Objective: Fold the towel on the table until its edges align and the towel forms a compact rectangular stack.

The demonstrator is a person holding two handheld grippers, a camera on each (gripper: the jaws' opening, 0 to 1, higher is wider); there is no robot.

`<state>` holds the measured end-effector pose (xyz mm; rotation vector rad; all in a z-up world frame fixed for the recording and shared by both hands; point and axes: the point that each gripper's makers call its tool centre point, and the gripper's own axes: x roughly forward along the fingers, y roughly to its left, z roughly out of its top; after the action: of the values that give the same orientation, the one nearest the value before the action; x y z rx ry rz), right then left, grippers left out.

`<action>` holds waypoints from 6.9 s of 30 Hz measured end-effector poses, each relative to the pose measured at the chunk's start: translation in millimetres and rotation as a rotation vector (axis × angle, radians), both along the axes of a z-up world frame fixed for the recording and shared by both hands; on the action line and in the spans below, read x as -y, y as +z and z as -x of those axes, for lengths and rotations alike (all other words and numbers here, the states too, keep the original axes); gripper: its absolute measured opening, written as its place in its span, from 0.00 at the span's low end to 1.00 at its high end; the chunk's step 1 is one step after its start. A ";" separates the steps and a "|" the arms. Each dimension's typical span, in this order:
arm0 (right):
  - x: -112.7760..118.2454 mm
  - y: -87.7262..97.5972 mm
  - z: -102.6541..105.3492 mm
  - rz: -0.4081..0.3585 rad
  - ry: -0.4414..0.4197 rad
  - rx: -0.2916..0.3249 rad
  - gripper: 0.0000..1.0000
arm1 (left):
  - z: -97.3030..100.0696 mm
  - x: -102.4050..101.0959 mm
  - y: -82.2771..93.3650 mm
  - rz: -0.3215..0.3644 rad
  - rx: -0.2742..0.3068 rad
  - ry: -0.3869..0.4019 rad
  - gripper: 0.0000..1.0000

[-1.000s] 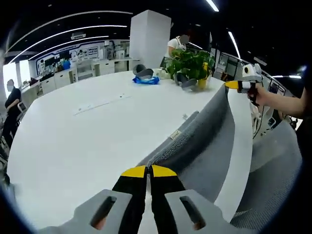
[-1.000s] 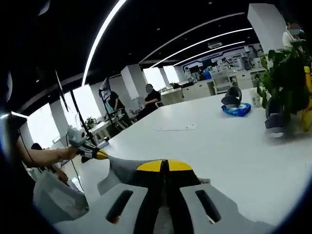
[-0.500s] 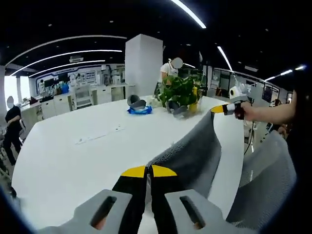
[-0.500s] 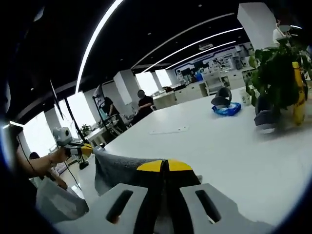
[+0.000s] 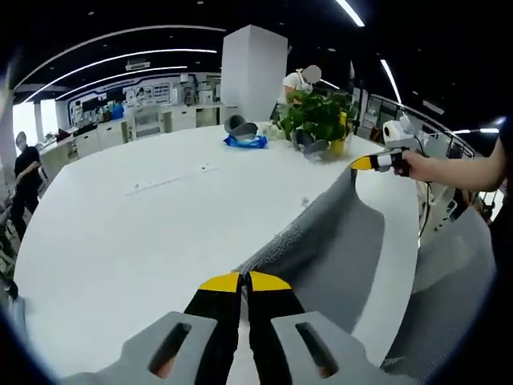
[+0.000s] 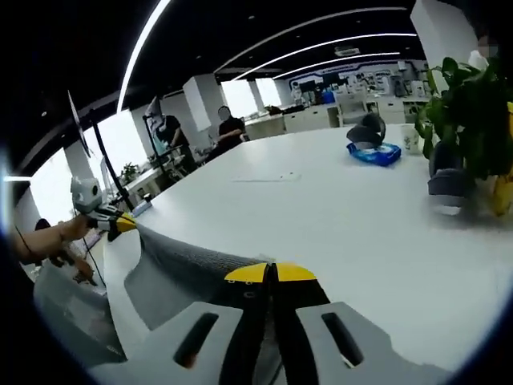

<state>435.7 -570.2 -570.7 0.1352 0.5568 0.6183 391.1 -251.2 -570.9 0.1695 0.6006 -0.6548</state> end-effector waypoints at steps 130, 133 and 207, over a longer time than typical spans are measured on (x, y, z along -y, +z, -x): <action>-117.6 -80.7 109.1 0.140 0.340 0.034 0.00 | 104.9 184.3 -80.2 -0.260 0.003 -0.610 0.04; -119.3 -80.2 110.9 0.134 0.348 0.032 0.00 | 96.9 175.6 -81.4 -0.300 -0.011 -0.574 0.01; -137.1 -80.2 139.5 0.036 0.511 -0.026 0.00 | 56.1 144.2 -81.5 -0.233 0.043 -0.379 0.01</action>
<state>296.2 -433.1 -650.9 -0.0369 0.6313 1.1037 334.9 -395.4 -652.4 0.5231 0.6076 -0.9436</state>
